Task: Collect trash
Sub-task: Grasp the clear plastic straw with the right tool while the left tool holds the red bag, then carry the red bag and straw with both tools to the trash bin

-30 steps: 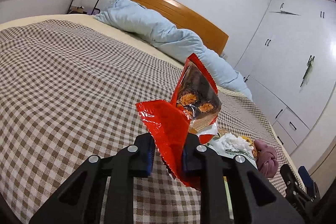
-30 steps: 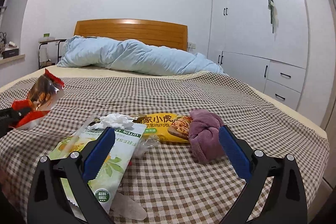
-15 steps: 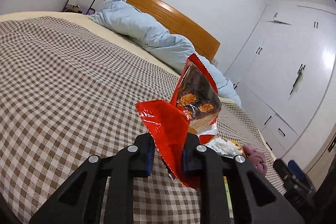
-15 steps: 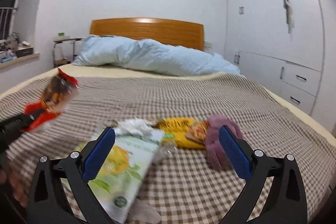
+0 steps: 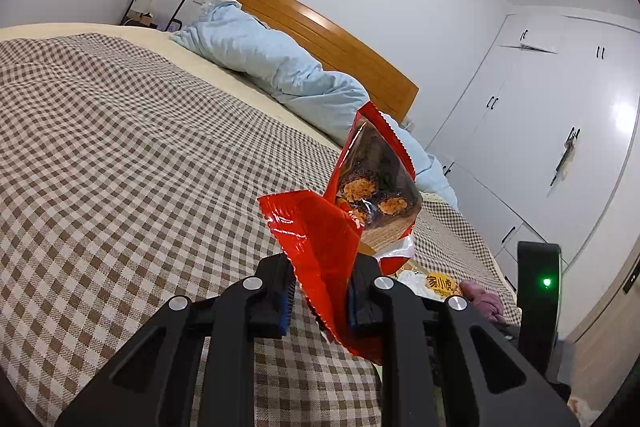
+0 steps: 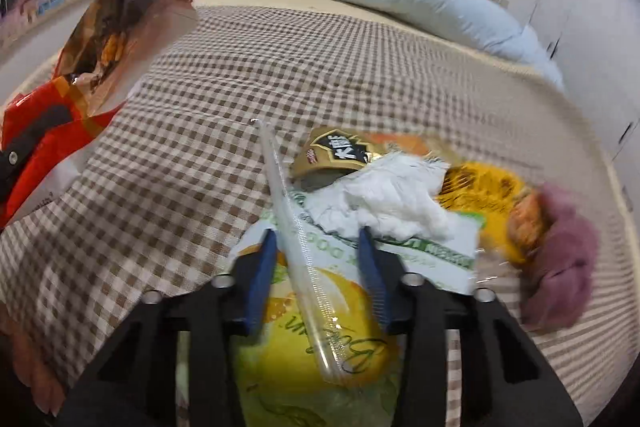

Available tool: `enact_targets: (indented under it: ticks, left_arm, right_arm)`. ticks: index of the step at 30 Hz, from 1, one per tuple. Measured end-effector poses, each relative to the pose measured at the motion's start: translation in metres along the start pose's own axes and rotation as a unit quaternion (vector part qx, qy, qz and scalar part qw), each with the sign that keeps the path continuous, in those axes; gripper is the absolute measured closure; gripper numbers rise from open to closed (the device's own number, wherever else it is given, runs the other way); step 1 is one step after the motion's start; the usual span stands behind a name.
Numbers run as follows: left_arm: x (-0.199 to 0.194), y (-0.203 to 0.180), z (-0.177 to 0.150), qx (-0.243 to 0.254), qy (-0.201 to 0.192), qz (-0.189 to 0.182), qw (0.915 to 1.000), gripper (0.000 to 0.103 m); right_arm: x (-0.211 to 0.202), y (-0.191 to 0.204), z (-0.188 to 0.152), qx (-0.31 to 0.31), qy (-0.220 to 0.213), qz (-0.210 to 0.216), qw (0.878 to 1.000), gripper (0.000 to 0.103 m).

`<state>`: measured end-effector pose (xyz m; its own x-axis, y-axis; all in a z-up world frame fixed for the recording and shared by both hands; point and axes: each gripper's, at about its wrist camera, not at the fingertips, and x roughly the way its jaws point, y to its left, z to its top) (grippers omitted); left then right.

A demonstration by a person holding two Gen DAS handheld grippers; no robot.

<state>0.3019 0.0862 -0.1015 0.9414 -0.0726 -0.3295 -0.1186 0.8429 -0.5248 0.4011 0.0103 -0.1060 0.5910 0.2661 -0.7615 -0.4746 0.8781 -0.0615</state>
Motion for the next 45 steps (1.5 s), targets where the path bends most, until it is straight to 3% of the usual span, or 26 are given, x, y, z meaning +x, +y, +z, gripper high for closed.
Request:
enact_targets:
  ticks: [1, 12, 18, 22, 34, 45]
  left_arm:
    - [0.0, 0.0, 0.0, 0.0, 0.0, -0.001, 1.0, 0.086]
    - [0.001, 0.001, 0.001, -0.002, 0.001, -0.003, 1.0, 0.086]
    - [0.002, 0.003, 0.002, -0.007, 0.0, -0.004, 1.0, 0.086]
    - [-0.008, -0.005, 0.005, 0.006, -0.008, 0.018, 0.9998, 0.086]
    - [-0.118, -0.066, 0.001, 0.109, 0.002, 0.007, 0.994, 0.086]
    - [-0.2, -0.086, -0.029, 0.151, 0.031, 0.001, 0.988, 0.086]
  right_arm:
    - [0.001, 0.0, -0.001, 0.003, 0.006, 0.0, 1.0, 0.098]
    - [-0.065, -0.013, -0.022, 0.055, -0.119, 0.02, 0.991, 0.098]
    - [-0.106, -0.021, -0.041, 0.06, -0.165, 0.033, 0.984, 0.098]
    - [-0.128, -0.03, -0.059, 0.071, -0.178, 0.048, 0.98, 0.098]
    - [-0.206, -0.045, -0.135, 0.031, -0.19, 0.038, 0.981, 0.098]
    - [-0.244, -0.05, -0.201, 0.044, -0.168, 0.037, 0.984, 0.098]
